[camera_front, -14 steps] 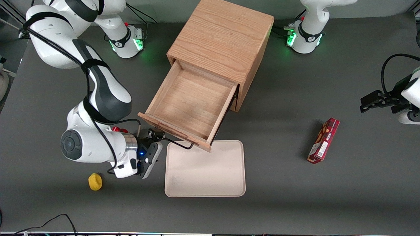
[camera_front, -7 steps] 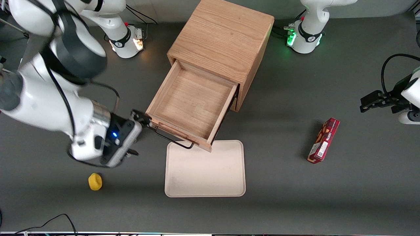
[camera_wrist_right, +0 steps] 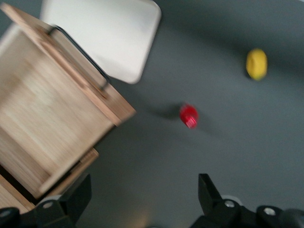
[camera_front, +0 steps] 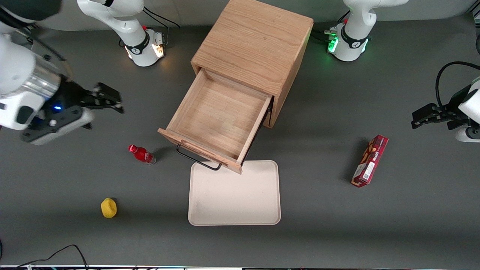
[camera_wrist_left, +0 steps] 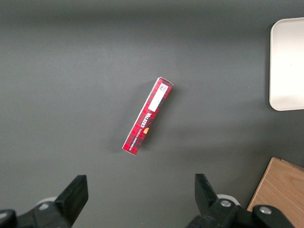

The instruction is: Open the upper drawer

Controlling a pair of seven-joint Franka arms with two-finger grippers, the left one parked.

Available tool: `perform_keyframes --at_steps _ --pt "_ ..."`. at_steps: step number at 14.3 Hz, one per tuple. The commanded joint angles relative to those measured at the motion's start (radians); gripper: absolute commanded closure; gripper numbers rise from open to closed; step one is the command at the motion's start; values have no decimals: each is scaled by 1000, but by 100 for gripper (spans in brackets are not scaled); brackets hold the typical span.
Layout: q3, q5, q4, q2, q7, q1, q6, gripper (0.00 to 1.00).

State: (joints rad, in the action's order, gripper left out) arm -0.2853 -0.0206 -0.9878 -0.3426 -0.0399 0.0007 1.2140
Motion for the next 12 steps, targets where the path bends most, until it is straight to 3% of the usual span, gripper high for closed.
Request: perform_keyframes --at_steps 1,5,12 --pt "119 -5 -324 207 34 5 47 0" --pt "228 24 -872 566 34 7 347 0" --pt "302 -21 -718 484 34 12 349 0"
